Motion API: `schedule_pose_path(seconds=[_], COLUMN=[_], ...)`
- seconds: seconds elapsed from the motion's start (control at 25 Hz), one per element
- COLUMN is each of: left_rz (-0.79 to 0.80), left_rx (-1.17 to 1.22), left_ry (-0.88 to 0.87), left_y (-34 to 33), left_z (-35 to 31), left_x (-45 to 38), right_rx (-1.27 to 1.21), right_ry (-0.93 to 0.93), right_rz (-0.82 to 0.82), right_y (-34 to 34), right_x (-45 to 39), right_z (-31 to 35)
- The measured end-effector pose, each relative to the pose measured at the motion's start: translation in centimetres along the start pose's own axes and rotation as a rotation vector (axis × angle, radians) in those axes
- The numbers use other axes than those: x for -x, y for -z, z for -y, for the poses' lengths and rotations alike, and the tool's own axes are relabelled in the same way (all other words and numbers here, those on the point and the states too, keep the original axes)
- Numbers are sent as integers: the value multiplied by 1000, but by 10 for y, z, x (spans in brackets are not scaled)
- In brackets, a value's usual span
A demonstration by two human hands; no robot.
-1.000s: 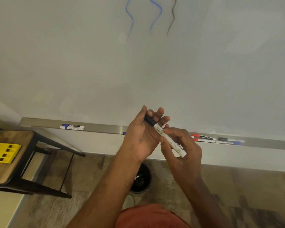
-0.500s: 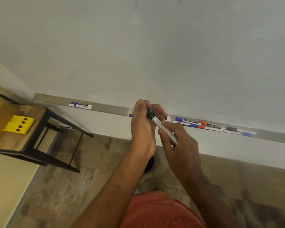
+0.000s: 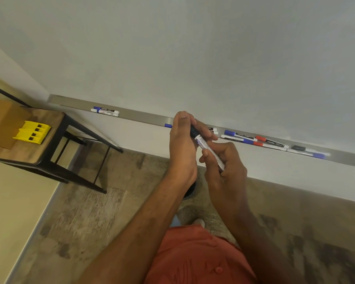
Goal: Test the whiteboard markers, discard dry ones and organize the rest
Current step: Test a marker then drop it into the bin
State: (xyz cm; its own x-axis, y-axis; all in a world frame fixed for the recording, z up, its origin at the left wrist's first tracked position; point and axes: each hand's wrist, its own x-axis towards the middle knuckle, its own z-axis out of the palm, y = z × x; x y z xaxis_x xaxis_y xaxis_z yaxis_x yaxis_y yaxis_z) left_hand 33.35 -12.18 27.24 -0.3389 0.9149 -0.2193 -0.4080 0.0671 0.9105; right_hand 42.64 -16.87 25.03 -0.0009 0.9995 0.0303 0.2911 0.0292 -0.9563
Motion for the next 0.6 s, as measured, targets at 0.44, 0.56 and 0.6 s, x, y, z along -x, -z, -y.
schedule_pose_path(seconds=[0.44,0.56,0.6], left_rz=[-69,-109,-127], left_rx=[-93,-94,-120], left_ry=[-4,26,27], left_y=[40,70,82], left_z=[-4,-7,-10], left_x=[-41,-71,-83], right_rx=[-371,-326,-306], right_ry=[-287,-294,-291], right_rz=[175,225,242], right_y=[-40,-73,-87], right_x=[-30,-48,-57], right_z=[16,14,13])
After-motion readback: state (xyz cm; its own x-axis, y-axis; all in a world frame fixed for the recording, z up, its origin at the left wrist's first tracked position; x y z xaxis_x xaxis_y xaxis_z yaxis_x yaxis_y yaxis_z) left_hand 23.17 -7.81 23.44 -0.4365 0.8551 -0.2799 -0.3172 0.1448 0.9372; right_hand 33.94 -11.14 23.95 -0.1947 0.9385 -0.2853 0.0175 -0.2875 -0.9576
